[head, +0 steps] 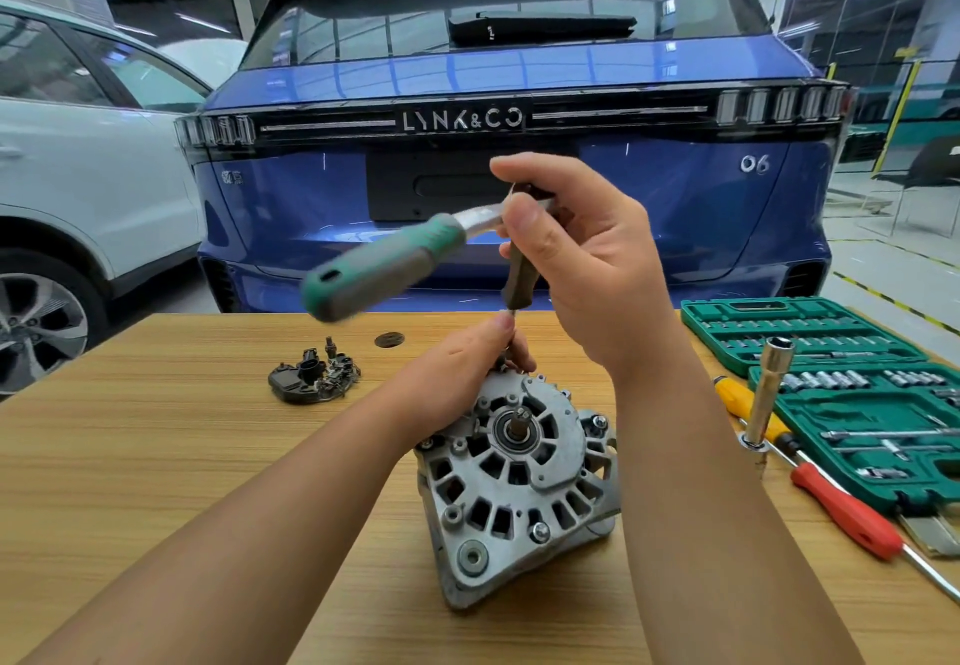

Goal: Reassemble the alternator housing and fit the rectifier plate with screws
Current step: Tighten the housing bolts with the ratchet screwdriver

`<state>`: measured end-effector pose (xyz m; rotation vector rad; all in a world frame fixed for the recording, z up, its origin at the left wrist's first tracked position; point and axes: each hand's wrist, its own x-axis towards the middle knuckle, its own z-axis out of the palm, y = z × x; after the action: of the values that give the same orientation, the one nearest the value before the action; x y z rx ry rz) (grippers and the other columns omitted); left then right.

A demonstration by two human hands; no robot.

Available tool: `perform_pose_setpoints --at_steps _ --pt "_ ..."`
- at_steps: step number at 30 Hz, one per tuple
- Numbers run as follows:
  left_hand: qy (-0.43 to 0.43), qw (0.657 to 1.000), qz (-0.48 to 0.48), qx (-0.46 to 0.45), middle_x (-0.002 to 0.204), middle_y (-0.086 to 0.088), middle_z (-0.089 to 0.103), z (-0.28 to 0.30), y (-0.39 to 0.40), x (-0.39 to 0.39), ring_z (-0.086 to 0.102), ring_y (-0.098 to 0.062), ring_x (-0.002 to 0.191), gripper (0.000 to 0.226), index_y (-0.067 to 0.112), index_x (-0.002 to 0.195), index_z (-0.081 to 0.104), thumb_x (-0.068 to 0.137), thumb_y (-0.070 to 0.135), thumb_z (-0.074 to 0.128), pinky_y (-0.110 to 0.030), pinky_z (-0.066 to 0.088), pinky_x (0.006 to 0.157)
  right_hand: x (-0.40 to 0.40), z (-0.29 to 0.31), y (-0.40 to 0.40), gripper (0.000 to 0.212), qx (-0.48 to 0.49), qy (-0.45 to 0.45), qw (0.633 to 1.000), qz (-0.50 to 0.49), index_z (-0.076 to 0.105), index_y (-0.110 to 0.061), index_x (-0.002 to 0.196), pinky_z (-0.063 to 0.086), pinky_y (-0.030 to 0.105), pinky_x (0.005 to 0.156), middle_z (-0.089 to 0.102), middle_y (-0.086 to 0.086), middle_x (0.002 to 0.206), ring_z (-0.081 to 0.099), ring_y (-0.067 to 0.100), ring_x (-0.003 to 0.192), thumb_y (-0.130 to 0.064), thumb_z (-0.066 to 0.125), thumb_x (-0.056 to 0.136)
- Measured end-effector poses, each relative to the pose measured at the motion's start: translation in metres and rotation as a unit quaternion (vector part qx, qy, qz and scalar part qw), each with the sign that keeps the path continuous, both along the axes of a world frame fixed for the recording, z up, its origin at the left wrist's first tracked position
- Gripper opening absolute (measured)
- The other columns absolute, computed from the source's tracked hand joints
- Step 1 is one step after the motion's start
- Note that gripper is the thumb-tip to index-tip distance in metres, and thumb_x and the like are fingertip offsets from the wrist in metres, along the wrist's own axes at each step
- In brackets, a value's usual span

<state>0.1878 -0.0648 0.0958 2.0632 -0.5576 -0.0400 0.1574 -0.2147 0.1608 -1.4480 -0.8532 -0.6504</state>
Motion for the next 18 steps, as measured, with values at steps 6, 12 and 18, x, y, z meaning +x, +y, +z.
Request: perform_pose_setpoints --at_steps 6,12,18 --pt "-0.022 0.999 -0.011 0.027 0.126 -0.003 0.068 0.0 -0.001 0.003 0.059 -0.017 0.12 0.056 0.014 0.122 0.067 0.109 0.051 0.028 -0.035 0.043 0.108 0.0 0.001 0.019 0.01 0.132 -0.016 0.972 -0.193 0.066 -0.021 0.095 0.041 0.017 0.054 0.059 -0.015 0.068 0.051 0.004 0.056 -0.013 0.072 0.091" --pt "-0.018 0.999 -0.014 0.028 0.104 0.002 0.071 -0.003 0.001 0.006 0.065 -0.016 0.102 0.047 0.023 0.1 0.07 0.109 0.049 0.031 -0.045 0.049 0.1 -0.006 0.013 0.016 0.009 0.26 0.169 0.951 0.012 0.065 -0.018 0.104 0.047 0.024 0.056 0.065 -0.002 0.062 0.055 0.012 0.056 -0.018 0.058 0.099" --pt "0.005 1.0 -0.002 0.001 0.102 0.017 0.069 -0.005 0.001 0.004 0.063 -0.002 0.102 0.057 0.032 0.103 0.072 0.099 0.065 0.026 -0.029 0.046 0.093 -0.009 0.018 0.003 0.016 0.234 0.283 0.906 0.209 0.06 -0.011 0.105 0.037 0.028 0.069 0.062 0.001 0.08 0.05 0.014 0.069 -0.016 0.048 0.096"
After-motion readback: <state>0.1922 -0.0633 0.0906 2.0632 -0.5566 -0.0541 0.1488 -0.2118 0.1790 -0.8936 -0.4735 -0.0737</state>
